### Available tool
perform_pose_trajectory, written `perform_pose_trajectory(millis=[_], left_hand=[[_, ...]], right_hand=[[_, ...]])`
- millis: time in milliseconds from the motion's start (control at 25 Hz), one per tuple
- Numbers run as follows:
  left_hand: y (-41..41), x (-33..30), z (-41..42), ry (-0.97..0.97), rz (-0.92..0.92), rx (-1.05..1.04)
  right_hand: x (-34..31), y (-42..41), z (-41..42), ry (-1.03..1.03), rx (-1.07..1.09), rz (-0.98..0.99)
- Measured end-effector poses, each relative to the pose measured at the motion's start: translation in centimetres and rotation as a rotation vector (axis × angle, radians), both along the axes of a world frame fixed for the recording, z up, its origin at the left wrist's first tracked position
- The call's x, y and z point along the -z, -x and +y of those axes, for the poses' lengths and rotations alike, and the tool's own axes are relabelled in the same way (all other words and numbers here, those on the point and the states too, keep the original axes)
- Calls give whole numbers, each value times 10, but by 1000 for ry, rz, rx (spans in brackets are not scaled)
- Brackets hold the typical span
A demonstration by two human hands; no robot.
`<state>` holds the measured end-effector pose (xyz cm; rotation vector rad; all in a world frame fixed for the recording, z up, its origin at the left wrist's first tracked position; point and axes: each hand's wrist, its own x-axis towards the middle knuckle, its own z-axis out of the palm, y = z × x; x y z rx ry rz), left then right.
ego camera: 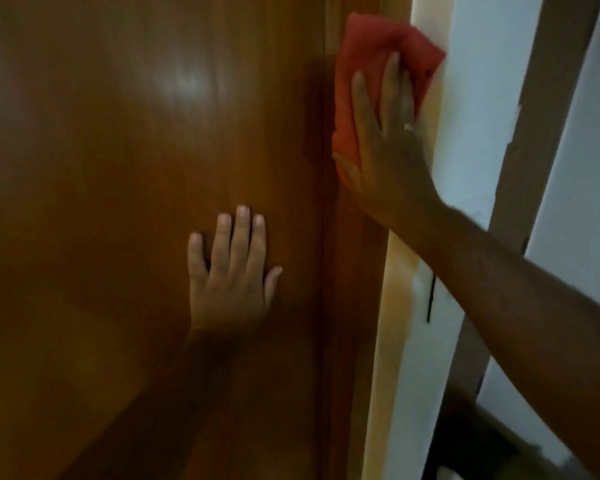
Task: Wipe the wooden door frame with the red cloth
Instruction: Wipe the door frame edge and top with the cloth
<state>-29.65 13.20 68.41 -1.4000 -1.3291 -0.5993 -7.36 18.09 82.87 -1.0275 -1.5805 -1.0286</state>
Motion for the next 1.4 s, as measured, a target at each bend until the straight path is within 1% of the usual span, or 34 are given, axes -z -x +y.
perform_pose_trajectory(millis=[80, 160, 200, 280, 320, 360, 400, 440, 480, 560, 600, 680, 800, 920, 1000, 1040, 1080, 1120, 1160, 1200, 1240, 1280, 1320, 1360, 1400], left_hand=[[4, 5, 7, -22, 26, -21], [5, 9, 13, -44, 11, -3], [5, 11, 14, -44, -9, 8], [4, 15, 16, -43, -28, 21], [5, 15, 15, -43, -35, 22], [4, 14, 15, -38, -44, 24], [3, 13, 15, -37, -54, 27], [1, 13, 13, -37, -61, 26], [-1, 13, 10, -41, -64, 21], [-3, 12, 7, -40, -53, 24], [-3, 9, 6, -28, -52, 32], [-4, 5, 1, -4, -66, 43], [-5, 7, -4, 27, -53, 38], [0, 2, -3, 67, -43, 48], [0, 9, -2, 132, -21, 174], [-3, 24, -5, 237, 18, 316], [-8, 49, -10, 415, 70, 501], [-17, 77, -20, 671, 91, 682], [-26, 107, -32, 988, 54, 809], [-36, 134, -44, 1295, -42, 890], [-47, 160, -54, 1558, -214, 954], [-57, 183, -61, 1755, -450, 988], [-67, 205, -65, 1903, -702, 979], [-77, 225, -67, 2026, -937, 923], [-88, 244, -68, 2116, -1117, 846]], right_hand=[[96, 0, 1, 77, 12, 6], [215, 2, -17, 268, 83, -2], [275, 4, -33, 435, 105, 4], [373, 10, -61, 875, 113, 100], [405, 12, -72, 1044, 99, 124], [428, 12, -79, 1165, 82, 132], [441, 11, -84, 1229, 66, 119], [447, 10, -87, 1235, 42, 93], [449, 7, -89, 1181, -3, 59], [449, -2, -94, 1013, -113, 51], [443, -8, -95, 946, -124, 40], [420, -16, -93, 890, -34, -25], [372, -12, -88, 929, 168, -128], [329, -5, -94, 1017, 292, -290], [310, -6, -105, 1087, 329, -381], [304, -8, -113, 1124, 327, -382], [298, -12, -122, 1172, 304, -355], [292, -19, -130, 1232, 250, -269], [289, -28, -140, 1324, 168, -109], [286, -42, -149, 1441, 53, 105], [285, -59, -160, 1547, -59, 319], [286, -78, -172, 1622, -139, 500], [291, -98, -187, 1672, -183, 665], [301, -118, -205, 1694, -217, 840], [317, -137, -224, 1693, -258, 1014]])
